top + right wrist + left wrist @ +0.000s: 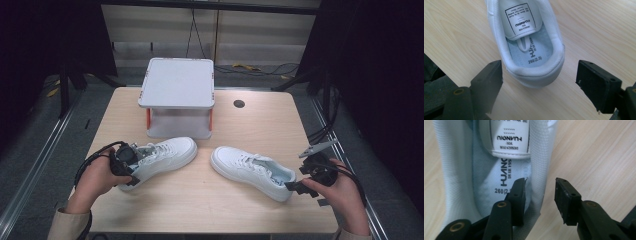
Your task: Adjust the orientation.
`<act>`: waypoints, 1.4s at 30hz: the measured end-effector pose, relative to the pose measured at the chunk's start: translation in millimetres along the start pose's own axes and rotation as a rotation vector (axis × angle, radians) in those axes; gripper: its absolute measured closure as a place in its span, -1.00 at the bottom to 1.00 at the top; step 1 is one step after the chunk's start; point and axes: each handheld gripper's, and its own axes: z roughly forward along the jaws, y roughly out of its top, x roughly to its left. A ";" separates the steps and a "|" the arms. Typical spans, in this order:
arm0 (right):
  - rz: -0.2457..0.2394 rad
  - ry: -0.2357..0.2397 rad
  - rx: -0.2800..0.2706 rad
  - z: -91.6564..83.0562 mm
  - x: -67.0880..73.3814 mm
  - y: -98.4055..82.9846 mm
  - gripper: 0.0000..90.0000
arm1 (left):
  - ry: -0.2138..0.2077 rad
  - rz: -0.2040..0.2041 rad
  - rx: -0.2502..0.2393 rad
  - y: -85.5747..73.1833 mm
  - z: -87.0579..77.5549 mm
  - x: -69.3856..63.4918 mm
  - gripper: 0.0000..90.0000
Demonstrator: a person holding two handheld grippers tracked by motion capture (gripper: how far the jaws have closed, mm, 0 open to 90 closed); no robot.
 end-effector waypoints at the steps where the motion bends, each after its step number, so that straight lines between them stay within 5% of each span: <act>1: 0.000 0.000 0.000 0.0 0.0 0.0 -0.53 | 0.000 0.000 0.000 0.0 0.0 0.0 0.37; 12: -0.011 0.000 -0.004 0.8 1.7 1.7 -0.53 | 0.000 -0.031 0.037 1.7 6.8 4.3 0.60; 20: -0.011 0.000 -0.010 0.7 2.2 2.3 -0.53 | 0.026 -0.006 0.064 5.1 7.7 1.8 0.70; 27: -0.013 0.004 -0.020 0.3 0.3 1.7 -0.53 | -0.001 0.016 0.046 5.9 5.6 1.6 0.78; 34: -0.008 0.006 -0.027 -0.5 -1.0 -0.3 -0.53 | -0.020 0.027 -0.012 15.8 -9.6 -9.3 0.81; 42: 0.010 0.003 -0.034 -1.2 -4.9 -3.8 -0.53 | 0.001 0.001 0.000 30.1 -35.8 -18.1 0.83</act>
